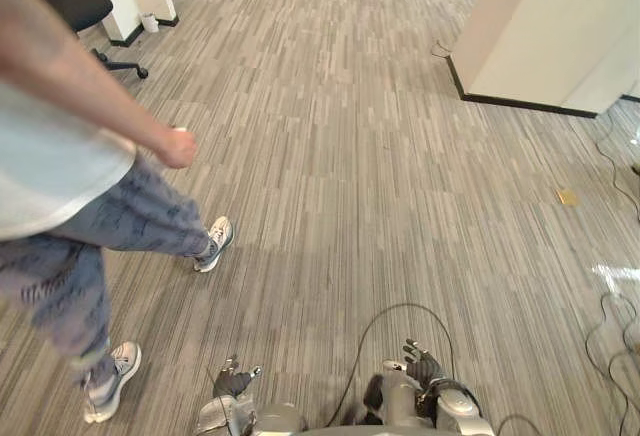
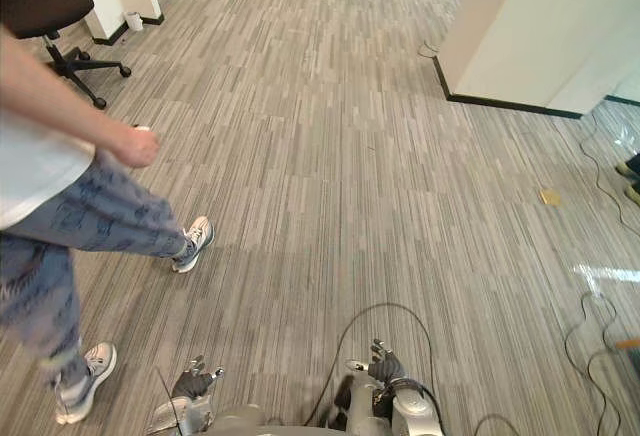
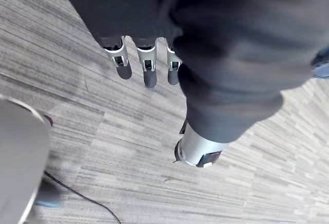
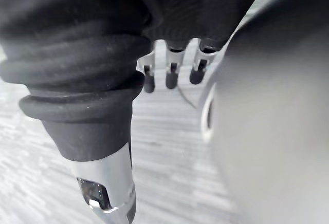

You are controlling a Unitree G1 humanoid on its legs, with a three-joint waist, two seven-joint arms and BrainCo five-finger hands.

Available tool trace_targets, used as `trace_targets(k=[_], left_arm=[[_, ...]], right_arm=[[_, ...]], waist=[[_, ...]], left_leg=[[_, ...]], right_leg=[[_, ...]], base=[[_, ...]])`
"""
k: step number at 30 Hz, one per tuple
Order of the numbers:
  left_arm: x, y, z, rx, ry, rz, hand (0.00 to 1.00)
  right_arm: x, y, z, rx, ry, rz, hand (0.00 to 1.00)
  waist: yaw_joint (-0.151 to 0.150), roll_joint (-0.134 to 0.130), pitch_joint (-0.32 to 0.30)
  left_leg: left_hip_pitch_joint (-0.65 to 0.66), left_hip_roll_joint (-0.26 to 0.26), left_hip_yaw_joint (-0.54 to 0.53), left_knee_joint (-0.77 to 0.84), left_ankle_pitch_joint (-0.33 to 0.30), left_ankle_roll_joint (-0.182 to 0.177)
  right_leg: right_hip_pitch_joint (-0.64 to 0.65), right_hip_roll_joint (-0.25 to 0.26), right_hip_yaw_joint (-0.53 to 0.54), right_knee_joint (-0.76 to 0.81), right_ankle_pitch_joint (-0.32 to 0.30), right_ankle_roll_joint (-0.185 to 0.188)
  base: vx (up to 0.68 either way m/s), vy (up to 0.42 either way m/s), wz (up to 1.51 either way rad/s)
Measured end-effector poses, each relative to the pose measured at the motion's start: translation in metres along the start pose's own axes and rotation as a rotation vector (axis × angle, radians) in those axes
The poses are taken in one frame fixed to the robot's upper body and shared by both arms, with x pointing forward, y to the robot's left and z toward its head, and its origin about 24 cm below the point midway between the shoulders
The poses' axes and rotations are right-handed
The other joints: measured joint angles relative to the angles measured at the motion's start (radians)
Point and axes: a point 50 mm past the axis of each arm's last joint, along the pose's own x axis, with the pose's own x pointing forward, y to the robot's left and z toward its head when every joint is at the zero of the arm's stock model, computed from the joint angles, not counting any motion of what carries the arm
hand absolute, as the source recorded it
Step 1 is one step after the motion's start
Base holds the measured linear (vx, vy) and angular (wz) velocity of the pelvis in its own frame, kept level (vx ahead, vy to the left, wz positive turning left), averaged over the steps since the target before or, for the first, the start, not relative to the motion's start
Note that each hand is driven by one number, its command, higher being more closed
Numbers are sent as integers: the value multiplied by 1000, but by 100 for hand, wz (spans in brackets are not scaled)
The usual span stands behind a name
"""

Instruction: Organize washtable

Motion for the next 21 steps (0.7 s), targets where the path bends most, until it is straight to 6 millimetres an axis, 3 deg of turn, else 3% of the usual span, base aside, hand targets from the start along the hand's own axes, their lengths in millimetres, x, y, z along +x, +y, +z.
trace_targets(k=[1, 3, 4, 5, 6, 7, 8, 9, 10, 12, 13, 15, 16, 17, 18, 19, 20, 21], left_arm=[[0, 2, 0, 10, -1, 5, 0], [-3, 12, -8, 29, 22, 33, 0], [-4, 13, -13, 37, 42, 43, 0], [-5, 2, -18, 4, 54, 30, 0], [-6, 3, -20, -13, 59, 37, 0], [-8, -1, -24, -53, 70, 41, 0], [-8, -1, -23, -68, 67, 46, 0], [-7, 2, -18, -97, 43, 62, 0], [-5, 8, -9, -89, 6, 70, 0], [-4, 14, 2, -69, -44, 78, 0], [-3, 16, 8, -65, -66, 78, 0], [-2, 14, 10, -65, -74, 75, 0], [-2, 10, 11, -65, -75, 63, 0], [-2, 6, 9, -68, -69, 54, 0], [-3, 5, 5, -57, -56, 48, 0], [-2, 15, 8, -41, -61, 69, 0], [-2, 16, 10, -39, -67, 73, 0], [-2, 17, 9, -39, -67, 74, 0]], right_arm=[[0, -2, 2, 1, -15, -9, 0], [3, 3, 6, 3, -21, 4, 0], [2, 2, 1, 18, 8, 1, 0], [1, -10, 1, 29, 10, -32, 0], [1, -14, 3, 27, 3, -43, 0], [1, -19, 6, 15, -3, -55, 0], [1, -20, 6, 17, 1, -61, 0], [1, -15, 4, 40, 12, -59, 0], [2, -5, 1, 60, 22, -39, 0], [3, 10, -6, 64, 60, -2, 0], [6, 16, 0, 61, 54, 15, 0], [8, 19, 3, 54, 50, 24, 0], [8, 18, 3, 43, 52, 24, 0], [7, 16, 1, 42, 55, 19, 0], [6, 16, -5, 41, 80, 16, 0], [5, 23, -8, 68, 87, 29, 0], [4, 23, -9, 93, 84, 21, 0], [3, 21, -11, 116, 84, 8, 0]], waist=[[-20, -11, 1], [-25, -34, -12], [-29, -1, -19], [-32, 53, -31], [-32, 84, -25], [-22, 131, -21], [-21, 139, -15], [-9, 121, -2], [9, 84, 5], [35, 43, -6], [41, 24, -1], [50, 28, 2], [77, 41, 2], [94, 62, -3], [121, 63, -9], [112, 19, -18], [108, 4, -19], [108, -1, -20]], left_leg=[[74, -20, -35, -48, -18, -33], [130, -32, -64, 26, -57, -76], [102, -4, -97, 209, -54, -88], [7, 67, -98, 469, 49, -120], [-44, 101, -94, 593, 169, -118], [-137, 187, -70, 775, 457, -142], [-185, 239, -26, 877, 423, -124], [-270, 310, 54, 1041, 321, -87], [-348, 312, 95, 1087, 248, -83], [-478, 274, 130, 1015, 160, -90], [-582, 228, 139, 832, 108, -92], [-646, 186, 142, 605, 111, -90], [-685, 142, 137, 253, 182, -127], [-696, 145, 131, 144, 209, -145], [-719, 140, 124, 192, 344, -75], [-717, 90, 129, 231, 325, 9], [-718, 76, 129, 266, 288, 45], [-714, 66, 118, 326, 225, 70]], right_leg=[[-48, 2, -9, -142, 47, 13], [-98, 35, 6, -152, 68, -61], [-80, 89, 71, -125, 204, -224], [-34, 118, 44, -99, 227, -236], [0, 140, 29, -98, 225, -234], [82, 194, 32, -126, 184, -218], [124, 215, 40, -141, 158, -217], [219, 231, 67, -160, 101, -206], [330, 221, 96, -208, 67, -188], [457, 197, 142, -285, 41, -161], [540, 172, 172, -332, 14, -127], [589, 143, 189, -356, -16, -92], [654, 110, 220, -395, -47, -48], [678, 114, 235, -415, -53, -48], [733, 110, 265, -439, -60, -51], [743, 54, 244, -391, -56, -56], [723, 33, 238, -318, -49, -44], [683, 12, 246, -189, -18, 8]], base=[[913, -9, 48], [999, -46, 41], [1058, -61, 42], [1031, -42, 41], [994, -20, 14], [781, -16, -4], [923, -21, -19], [866, -10, -18], [1028, -3, -25], [966, 31, -52], [891, 90, -72], [876, 184, -65], [869, 268, -77], [1081, 380, -97], [963, 386, -37], [968, 388, -3], [947, 383, 42], [1070, 455, 54]])
